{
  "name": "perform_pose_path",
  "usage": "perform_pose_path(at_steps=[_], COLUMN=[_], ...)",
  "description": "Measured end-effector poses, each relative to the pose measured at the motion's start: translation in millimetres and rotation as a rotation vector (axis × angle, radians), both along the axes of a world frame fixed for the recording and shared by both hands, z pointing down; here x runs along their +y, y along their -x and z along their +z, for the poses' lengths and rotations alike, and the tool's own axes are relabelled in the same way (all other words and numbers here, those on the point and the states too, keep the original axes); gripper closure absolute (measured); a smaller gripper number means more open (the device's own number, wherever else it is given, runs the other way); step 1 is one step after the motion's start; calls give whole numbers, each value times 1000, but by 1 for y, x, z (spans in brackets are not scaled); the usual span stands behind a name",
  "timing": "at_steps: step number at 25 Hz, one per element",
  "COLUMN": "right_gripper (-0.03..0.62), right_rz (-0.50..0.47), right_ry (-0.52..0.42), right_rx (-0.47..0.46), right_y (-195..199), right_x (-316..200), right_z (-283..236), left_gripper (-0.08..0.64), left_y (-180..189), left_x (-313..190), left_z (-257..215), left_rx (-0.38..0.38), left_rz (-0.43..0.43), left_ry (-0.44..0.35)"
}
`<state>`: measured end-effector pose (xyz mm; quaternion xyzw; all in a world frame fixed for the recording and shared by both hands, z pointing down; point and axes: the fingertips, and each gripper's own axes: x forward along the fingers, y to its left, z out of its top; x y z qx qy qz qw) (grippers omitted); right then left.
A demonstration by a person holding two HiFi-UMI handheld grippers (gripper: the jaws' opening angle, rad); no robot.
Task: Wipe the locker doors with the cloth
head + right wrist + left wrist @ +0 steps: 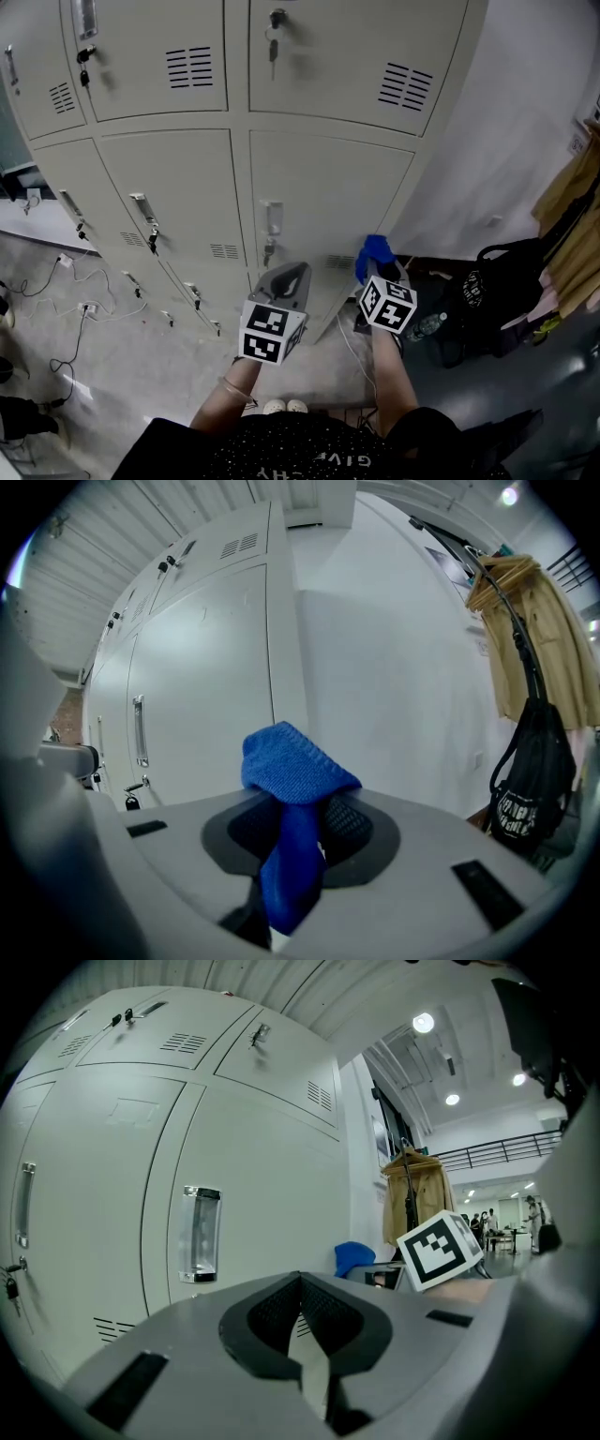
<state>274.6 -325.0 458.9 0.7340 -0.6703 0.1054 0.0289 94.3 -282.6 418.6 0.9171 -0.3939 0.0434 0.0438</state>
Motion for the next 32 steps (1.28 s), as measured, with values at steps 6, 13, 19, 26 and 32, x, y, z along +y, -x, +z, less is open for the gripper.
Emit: perform_pose_path(at_steps=[6, 13, 19, 26, 32], right_gripper=[488, 488, 488, 488, 488], right_rz=[-116, -322, -373, -441, -462], right_ry=[16, 35, 78, 109, 104], right_rx=[17, 7, -3, -13, -16], right_y=[47, 144, 187, 232, 257], right_x=[6, 1, -17, -41, -54], right_z=[19, 46, 71, 85, 84], left_gripper=[554, 554, 554, 554, 554], left_y=[14, 43, 88, 132, 139], left_x=[1, 4, 11, 18, 17], left_z=[8, 21, 27, 30, 31], left_rx=[1, 3, 0, -17, 2], left_rz=[-37, -113, -210, -301, -301], left_ry=[23, 55, 70, 77, 98])
